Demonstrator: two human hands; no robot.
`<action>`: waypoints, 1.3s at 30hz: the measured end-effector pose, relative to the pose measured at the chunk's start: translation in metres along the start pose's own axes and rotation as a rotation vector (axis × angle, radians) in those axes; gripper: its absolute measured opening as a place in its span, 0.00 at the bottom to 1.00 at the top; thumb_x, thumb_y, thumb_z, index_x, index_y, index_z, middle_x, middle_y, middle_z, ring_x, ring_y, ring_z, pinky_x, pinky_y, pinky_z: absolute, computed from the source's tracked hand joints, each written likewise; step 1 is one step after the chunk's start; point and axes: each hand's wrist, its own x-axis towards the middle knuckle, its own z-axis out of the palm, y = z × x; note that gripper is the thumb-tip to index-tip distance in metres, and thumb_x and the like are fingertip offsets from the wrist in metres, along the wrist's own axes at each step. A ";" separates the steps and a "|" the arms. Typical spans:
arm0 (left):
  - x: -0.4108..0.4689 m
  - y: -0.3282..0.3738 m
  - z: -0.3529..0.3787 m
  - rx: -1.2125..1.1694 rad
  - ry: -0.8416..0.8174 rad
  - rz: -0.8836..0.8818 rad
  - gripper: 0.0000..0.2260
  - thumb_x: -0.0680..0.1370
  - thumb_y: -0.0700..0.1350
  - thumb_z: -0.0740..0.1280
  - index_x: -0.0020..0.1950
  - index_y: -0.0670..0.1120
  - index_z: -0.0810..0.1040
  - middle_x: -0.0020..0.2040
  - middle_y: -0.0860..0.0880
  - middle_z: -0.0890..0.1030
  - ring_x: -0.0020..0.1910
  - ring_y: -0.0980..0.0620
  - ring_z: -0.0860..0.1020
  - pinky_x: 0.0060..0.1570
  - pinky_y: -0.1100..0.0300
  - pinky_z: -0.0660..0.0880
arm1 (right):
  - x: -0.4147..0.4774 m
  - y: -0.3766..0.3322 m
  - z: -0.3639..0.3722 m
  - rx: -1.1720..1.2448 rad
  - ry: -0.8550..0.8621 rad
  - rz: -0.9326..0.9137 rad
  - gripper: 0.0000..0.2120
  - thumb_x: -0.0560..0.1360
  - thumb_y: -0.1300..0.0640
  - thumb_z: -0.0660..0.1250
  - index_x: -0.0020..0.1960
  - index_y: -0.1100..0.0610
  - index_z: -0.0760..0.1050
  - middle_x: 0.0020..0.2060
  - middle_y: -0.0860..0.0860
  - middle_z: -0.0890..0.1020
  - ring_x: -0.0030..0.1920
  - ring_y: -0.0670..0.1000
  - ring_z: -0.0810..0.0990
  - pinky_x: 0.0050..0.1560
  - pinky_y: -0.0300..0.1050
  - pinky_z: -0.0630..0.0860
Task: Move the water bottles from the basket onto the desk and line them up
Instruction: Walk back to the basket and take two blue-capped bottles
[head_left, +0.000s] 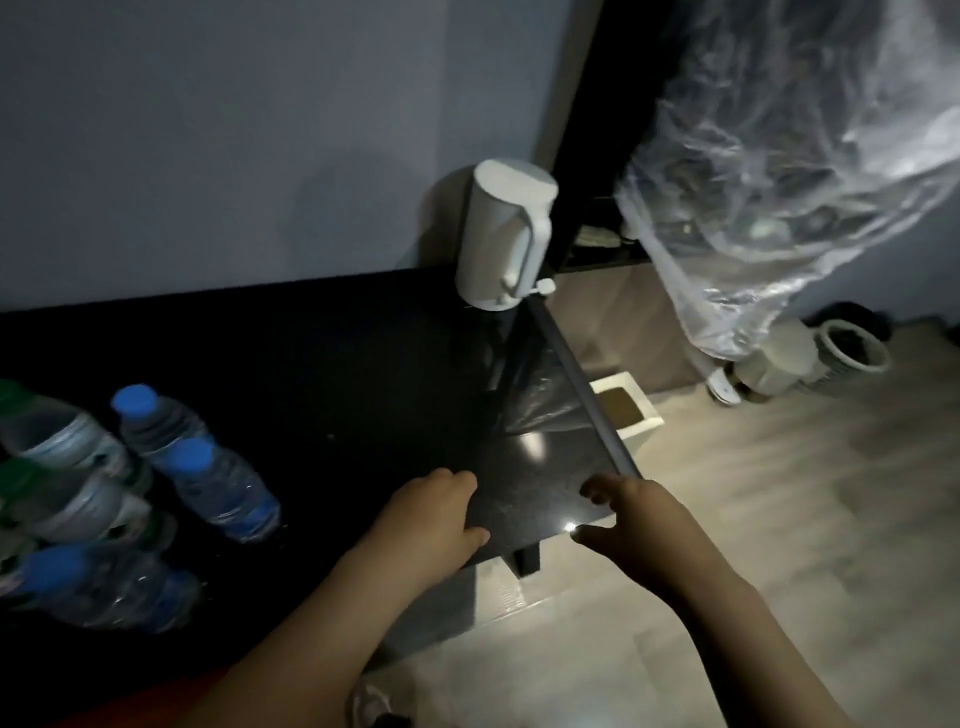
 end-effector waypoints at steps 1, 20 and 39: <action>0.005 0.012 0.006 0.020 -0.029 0.013 0.19 0.76 0.53 0.67 0.64 0.49 0.70 0.62 0.50 0.73 0.58 0.51 0.74 0.55 0.58 0.74 | -0.007 0.015 -0.002 0.032 0.012 0.031 0.21 0.70 0.48 0.73 0.62 0.50 0.75 0.58 0.47 0.80 0.57 0.48 0.78 0.52 0.40 0.73; 0.059 0.297 0.135 0.161 -0.172 0.438 0.21 0.76 0.55 0.67 0.67 0.52 0.70 0.63 0.52 0.74 0.60 0.52 0.75 0.59 0.57 0.74 | -0.139 0.302 -0.057 0.319 0.251 0.491 0.21 0.71 0.49 0.71 0.63 0.49 0.73 0.59 0.45 0.79 0.58 0.46 0.77 0.51 0.40 0.73; 0.254 0.556 0.183 0.347 -0.278 0.880 0.22 0.76 0.56 0.64 0.69 0.52 0.68 0.65 0.53 0.73 0.63 0.53 0.73 0.60 0.60 0.70 | -0.075 0.511 -0.158 0.341 0.368 0.842 0.23 0.73 0.47 0.70 0.66 0.49 0.72 0.61 0.46 0.78 0.57 0.46 0.78 0.51 0.38 0.72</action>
